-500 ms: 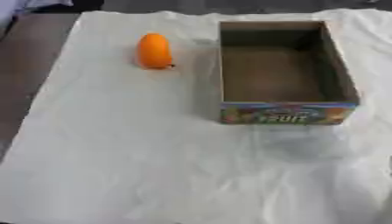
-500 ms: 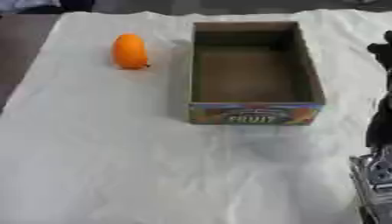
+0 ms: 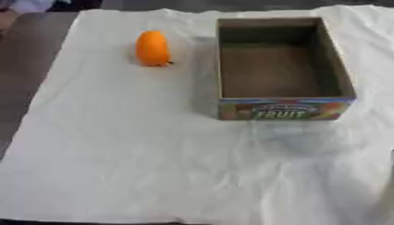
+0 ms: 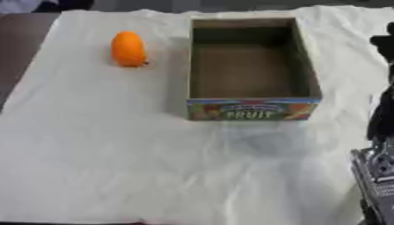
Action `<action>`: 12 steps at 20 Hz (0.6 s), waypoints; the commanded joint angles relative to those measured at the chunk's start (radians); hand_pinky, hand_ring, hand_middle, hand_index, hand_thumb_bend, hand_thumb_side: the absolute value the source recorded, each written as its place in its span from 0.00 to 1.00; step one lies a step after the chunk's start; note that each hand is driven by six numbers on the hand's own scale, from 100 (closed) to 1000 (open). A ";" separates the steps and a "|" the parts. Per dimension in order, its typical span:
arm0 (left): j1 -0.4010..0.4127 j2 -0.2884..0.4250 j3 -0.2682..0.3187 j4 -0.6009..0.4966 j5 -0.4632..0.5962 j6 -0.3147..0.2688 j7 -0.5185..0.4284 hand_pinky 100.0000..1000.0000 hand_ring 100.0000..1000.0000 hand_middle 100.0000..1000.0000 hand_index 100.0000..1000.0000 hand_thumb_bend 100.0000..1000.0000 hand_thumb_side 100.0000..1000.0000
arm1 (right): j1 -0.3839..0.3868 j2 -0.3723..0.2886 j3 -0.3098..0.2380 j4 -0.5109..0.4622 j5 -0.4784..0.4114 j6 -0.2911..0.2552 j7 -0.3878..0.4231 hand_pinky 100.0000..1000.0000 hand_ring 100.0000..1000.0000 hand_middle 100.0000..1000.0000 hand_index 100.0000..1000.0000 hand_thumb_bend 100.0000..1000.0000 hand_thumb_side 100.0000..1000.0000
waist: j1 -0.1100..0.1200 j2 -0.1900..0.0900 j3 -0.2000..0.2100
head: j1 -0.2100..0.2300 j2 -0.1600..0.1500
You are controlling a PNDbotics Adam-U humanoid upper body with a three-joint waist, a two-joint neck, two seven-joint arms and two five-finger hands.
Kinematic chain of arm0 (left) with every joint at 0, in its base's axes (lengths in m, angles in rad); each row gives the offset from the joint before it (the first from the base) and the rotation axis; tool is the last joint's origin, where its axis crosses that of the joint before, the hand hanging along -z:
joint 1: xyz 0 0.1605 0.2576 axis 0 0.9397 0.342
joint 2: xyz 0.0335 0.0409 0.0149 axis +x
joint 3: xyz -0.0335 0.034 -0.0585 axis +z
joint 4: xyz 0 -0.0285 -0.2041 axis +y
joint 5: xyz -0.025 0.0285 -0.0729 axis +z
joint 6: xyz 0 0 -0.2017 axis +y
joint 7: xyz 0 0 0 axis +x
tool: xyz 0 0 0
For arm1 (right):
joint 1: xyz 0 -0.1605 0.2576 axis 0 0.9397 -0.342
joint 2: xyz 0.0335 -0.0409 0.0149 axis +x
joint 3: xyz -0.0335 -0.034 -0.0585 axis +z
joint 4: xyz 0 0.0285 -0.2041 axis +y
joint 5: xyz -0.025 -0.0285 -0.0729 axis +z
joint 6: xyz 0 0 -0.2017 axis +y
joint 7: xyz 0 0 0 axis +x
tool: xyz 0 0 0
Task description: Pick up objects on the table and place them in the box.
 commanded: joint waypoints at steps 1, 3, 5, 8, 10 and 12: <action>-0.057 0.082 -0.017 -0.007 -0.059 0.046 -0.077 0.32 0.63 0.66 0.81 0.00 0.50 | -0.006 -0.029 -0.001 -0.020 -0.007 0.000 0.006 0.83 0.72 0.56 0.76 0.00 0.99 | 0.003 -0.021 -0.004 | 0.005 0.000; -0.105 0.113 -0.035 0.013 -0.104 0.050 -0.138 0.35 0.62 0.63 0.83 0.03 0.50 | -0.004 -0.030 -0.002 -0.020 -0.006 0.000 0.005 0.83 0.72 0.56 0.76 0.00 0.99 | 0.005 -0.022 -0.009 | 0.008 -0.003; -0.152 0.135 -0.057 0.042 -0.151 0.040 -0.199 0.37 0.61 0.59 0.84 0.07 0.50 | -0.002 -0.031 -0.001 -0.020 -0.005 0.001 0.005 0.83 0.72 0.56 0.76 0.00 0.99 | 0.007 -0.023 -0.013 | 0.010 -0.004; -0.241 0.150 -0.100 0.122 -0.213 0.004 -0.307 0.40 0.61 0.57 0.85 0.09 0.51 | 0.000 -0.032 0.003 -0.020 -0.005 0.003 0.008 0.83 0.72 0.56 0.76 0.00 0.99 | 0.012 -0.023 -0.020 | 0.016 -0.007; -0.294 0.146 -0.126 0.186 -0.246 -0.029 -0.361 0.41 0.61 0.58 0.86 0.09 0.52 | 0.003 -0.032 0.005 -0.020 -0.004 0.004 0.010 0.83 0.72 0.56 0.76 0.00 0.99 | 0.015 -0.023 -0.026 | 0.020 -0.010; -0.345 0.134 -0.151 0.257 -0.280 -0.062 -0.406 0.44 0.62 0.59 0.88 0.10 0.54 | 0.004 -0.033 0.007 -0.020 -0.003 0.006 0.012 0.83 0.72 0.56 0.76 0.00 0.99 | 0.019 -0.022 -0.032 | 0.024 -0.011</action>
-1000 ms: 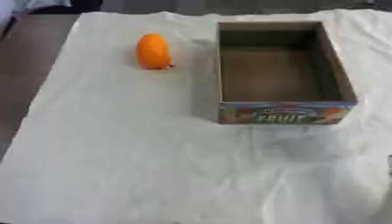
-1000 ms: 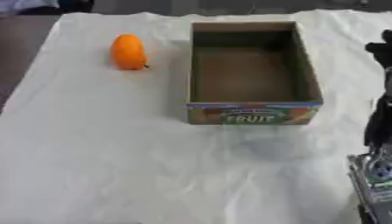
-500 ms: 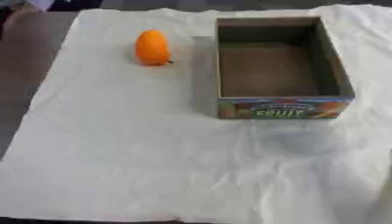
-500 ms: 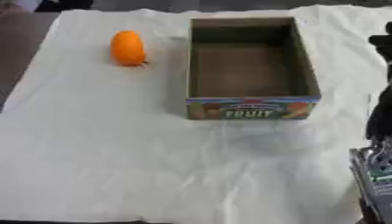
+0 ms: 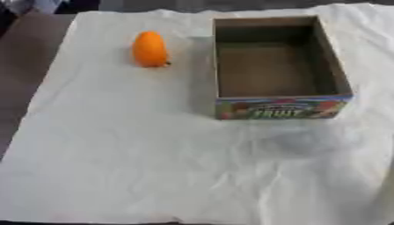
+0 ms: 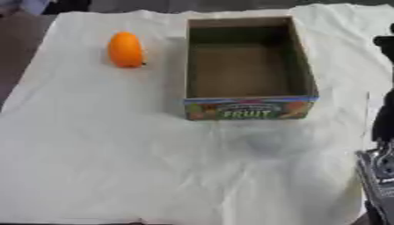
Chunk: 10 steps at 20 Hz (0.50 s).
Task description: Pick up objects on the table and place them in the box.
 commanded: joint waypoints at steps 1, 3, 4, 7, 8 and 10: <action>-0.066 0.013 -0.028 0.097 -0.056 -0.047 -0.069 0.45 0.62 0.60 0.90 0.12 0.56 | -0.003 -0.026 0.002 -0.020 -0.001 0.002 0.005 0.83 0.72 0.56 0.76 0.00 0.99 | 0.002 -0.020 -0.004 | 0.008 -0.010; -0.108 -0.008 -0.046 0.165 -0.092 -0.074 -0.096 0.47 0.63 0.61 0.92 0.16 0.59 | -0.002 -0.027 0.006 -0.020 -0.001 0.003 0.008 0.83 0.72 0.56 0.76 0.00 0.99 | 0.004 -0.018 -0.008 | 0.010 -0.011; -0.127 -0.018 -0.054 0.200 -0.113 -0.087 -0.109 0.48 0.63 0.61 0.93 0.18 0.61 | -0.001 -0.029 0.007 -0.020 -0.001 0.003 0.010 0.83 0.72 0.56 0.76 0.00 0.99 | 0.005 -0.018 -0.010 | 0.011 -0.012; -0.183 -0.056 -0.072 0.308 -0.176 -0.125 -0.144 0.52 0.65 0.63 0.93 0.27 0.71 | -0.002 -0.031 0.011 -0.020 -0.002 0.002 0.015 0.83 0.72 0.56 0.76 0.00 0.98 | 0.007 -0.017 -0.016 | 0.018 -0.014; -0.202 -0.071 -0.076 0.344 -0.197 -0.139 -0.154 0.52 0.65 0.63 0.93 0.28 0.73 | -0.003 -0.030 0.012 -0.020 -0.003 0.003 0.015 0.83 0.72 0.56 0.76 0.00 0.98 | 0.008 -0.017 -0.019 | 0.020 -0.016; -0.234 -0.102 -0.079 0.411 -0.232 -0.164 -0.168 0.54 0.64 0.63 0.92 0.35 0.81 | -0.003 -0.030 0.014 -0.020 -0.004 0.004 0.018 0.83 0.72 0.56 0.76 0.00 0.99 | 0.009 -0.015 -0.024 | 0.024 -0.019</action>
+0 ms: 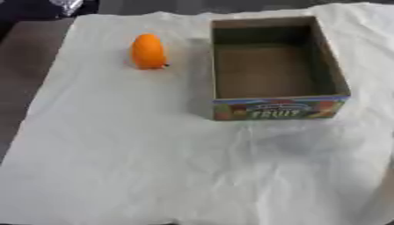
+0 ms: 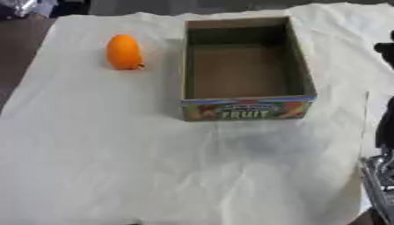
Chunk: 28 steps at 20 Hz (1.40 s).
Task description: Pick up objects on the table and place them in the box.
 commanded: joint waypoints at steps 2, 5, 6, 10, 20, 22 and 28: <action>-0.069 -0.042 -0.006 0.130 -0.079 -0.053 -0.033 0.56 0.63 0.63 0.93 0.40 0.84 | -0.006 -0.026 0.004 -0.020 -0.005 0.000 0.009 0.83 0.72 0.56 0.76 0.00 0.99 | -0.001 -0.014 -0.007 | 0.010 -0.013; -0.096 -0.081 -0.010 0.206 -0.125 -0.089 -0.055 0.58 0.62 0.65 0.94 0.48 0.87 | -0.006 -0.024 0.006 -0.020 -0.005 0.001 0.012 0.83 0.72 0.56 0.76 0.00 0.99 | -0.001 -0.011 -0.016 | 0.014 -0.017; -0.102 -0.093 -0.010 0.228 -0.141 -0.098 -0.065 0.60 0.62 0.66 0.95 0.53 0.89 | -0.006 -0.024 0.007 -0.020 -0.006 0.001 0.013 0.83 0.72 0.56 0.76 0.00 0.99 | -0.002 -0.010 -0.019 | 0.015 -0.018; -0.119 -0.129 -0.011 0.297 -0.198 -0.131 -0.120 0.63 0.63 0.67 0.98 0.81 0.91 | -0.007 -0.020 0.011 -0.020 -0.006 0.003 0.018 0.83 0.72 0.56 0.76 0.00 0.99 | -0.002 -0.004 -0.025 | 0.019 -0.024; -0.127 -0.184 0.033 0.428 -0.250 -0.144 -0.186 0.62 0.66 0.72 0.99 0.76 0.69 | -0.008 -0.009 0.018 -0.020 -0.008 0.018 0.025 0.83 0.72 0.55 0.76 0.00 0.99 | 0.001 0.007 -0.047 | 0.032 -0.035; -0.129 -0.189 0.039 0.446 -0.218 -0.133 -0.201 0.61 0.66 0.73 0.99 0.74 0.66 | -0.009 -0.006 0.019 -0.020 -0.008 0.024 0.024 0.83 0.71 0.55 0.76 0.00 0.99 | 0.002 0.011 -0.051 | 0.035 -0.040; -0.134 -0.201 0.061 0.478 -0.193 -0.066 -0.175 0.57 0.65 0.76 0.99 0.58 0.58 | -0.015 -0.002 0.026 -0.020 -0.008 0.028 0.029 0.84 0.71 0.55 0.76 0.00 0.99 | 0.003 0.024 -0.068 | 0.047 -0.054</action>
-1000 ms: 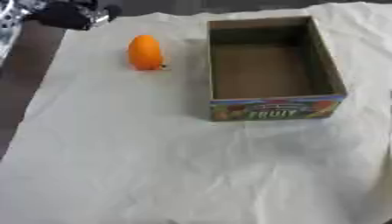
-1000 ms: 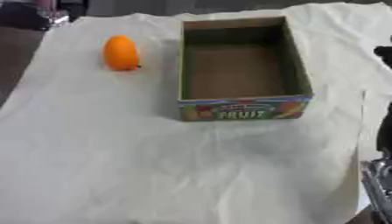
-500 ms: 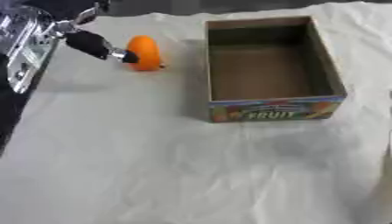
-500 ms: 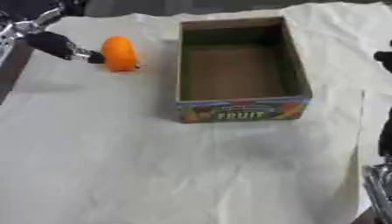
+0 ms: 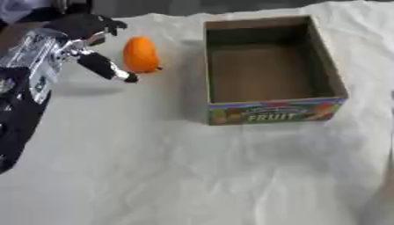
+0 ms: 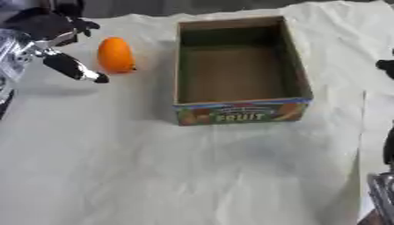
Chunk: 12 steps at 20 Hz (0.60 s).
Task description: Pick up objects on the table and place them in the box.
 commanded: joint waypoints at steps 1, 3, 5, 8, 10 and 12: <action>-0.024 0.009 0.026 0.010 0.010 0.040 0.027 0.57 0.64 0.77 0.98 0.58 0.58 | -0.007 -0.006 0.003 -0.020 -0.006 0.004 0.004 0.84 0.71 0.55 0.76 0.00 0.99 | -0.003 -0.014 -0.006 | 0.009 -0.018; -0.025 0.004 0.033 0.023 0.012 0.065 0.053 0.56 0.63 0.76 0.97 0.52 0.56 | -0.009 -0.003 0.006 -0.020 -0.006 0.007 0.008 0.84 0.71 0.55 0.76 0.00 0.98 | -0.002 -0.009 -0.011 | 0.012 -0.022; -0.027 0.003 0.038 0.032 0.009 0.088 0.084 0.55 0.63 0.76 0.98 0.50 0.53 | -0.011 -0.002 0.009 -0.020 -0.005 0.009 0.011 0.84 0.71 0.55 0.76 0.00 0.98 | -0.001 -0.003 -0.015 | 0.016 -0.028; -0.029 0.002 0.043 0.051 -0.007 0.110 0.116 0.55 0.63 0.76 0.97 0.47 0.48 | -0.014 -0.001 0.012 -0.020 -0.004 0.011 0.015 0.84 0.71 0.55 0.76 0.00 0.98 | -0.001 0.005 -0.023 | 0.020 -0.032; -0.029 0.001 0.047 0.065 -0.013 0.114 0.121 0.55 0.64 0.76 0.97 0.46 0.45 | -0.015 0.000 0.012 -0.020 -0.002 0.012 0.015 0.84 0.71 0.55 0.76 0.00 0.98 | -0.001 0.010 -0.027 | 0.020 -0.035; -0.029 -0.002 0.050 0.074 -0.013 0.111 0.120 0.55 0.63 0.75 0.97 0.39 0.35 | -0.016 0.002 0.012 -0.020 -0.002 0.015 0.014 0.84 0.71 0.55 0.76 0.00 0.98 | -0.001 0.015 -0.030 | 0.021 -0.038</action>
